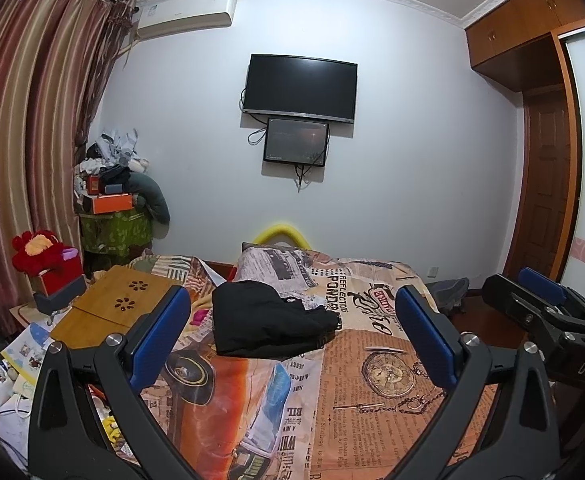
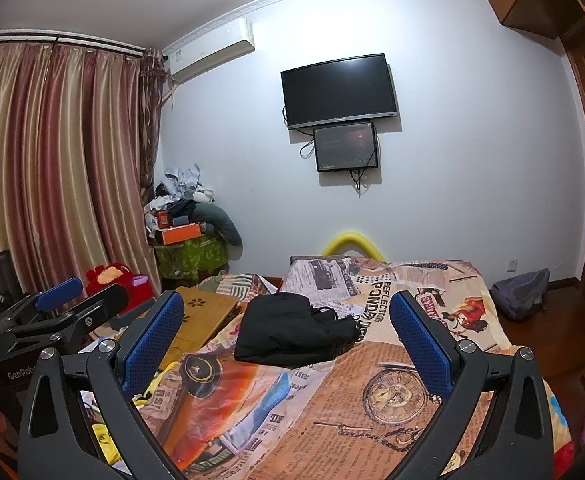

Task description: Fold large clothes

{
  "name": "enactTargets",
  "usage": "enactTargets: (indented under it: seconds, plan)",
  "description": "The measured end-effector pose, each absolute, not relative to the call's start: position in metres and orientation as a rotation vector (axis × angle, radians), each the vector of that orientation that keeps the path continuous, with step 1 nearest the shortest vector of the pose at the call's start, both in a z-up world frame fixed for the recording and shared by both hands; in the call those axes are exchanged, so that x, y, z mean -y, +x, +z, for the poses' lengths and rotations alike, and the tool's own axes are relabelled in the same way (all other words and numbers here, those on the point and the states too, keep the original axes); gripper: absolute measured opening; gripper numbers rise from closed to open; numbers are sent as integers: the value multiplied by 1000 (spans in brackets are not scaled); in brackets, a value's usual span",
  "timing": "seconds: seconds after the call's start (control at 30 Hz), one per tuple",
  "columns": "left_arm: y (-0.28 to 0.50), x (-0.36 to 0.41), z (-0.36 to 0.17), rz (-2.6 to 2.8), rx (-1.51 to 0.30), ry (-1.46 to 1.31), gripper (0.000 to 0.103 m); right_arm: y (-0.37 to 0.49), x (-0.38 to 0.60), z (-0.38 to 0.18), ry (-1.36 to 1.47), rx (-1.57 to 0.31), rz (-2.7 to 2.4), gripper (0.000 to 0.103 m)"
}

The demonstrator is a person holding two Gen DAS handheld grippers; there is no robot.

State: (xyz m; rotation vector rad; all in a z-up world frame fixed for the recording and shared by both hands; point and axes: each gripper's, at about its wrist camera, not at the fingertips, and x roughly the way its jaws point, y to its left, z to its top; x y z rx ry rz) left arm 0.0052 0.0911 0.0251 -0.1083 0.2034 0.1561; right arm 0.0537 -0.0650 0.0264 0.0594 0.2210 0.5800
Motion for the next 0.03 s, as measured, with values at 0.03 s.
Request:
enactTargets:
  seconds: [0.03]
  plan:
    - [5, -93, 25, 165, -205, -108, 103, 55, 65, 26, 58, -223, 580, 102]
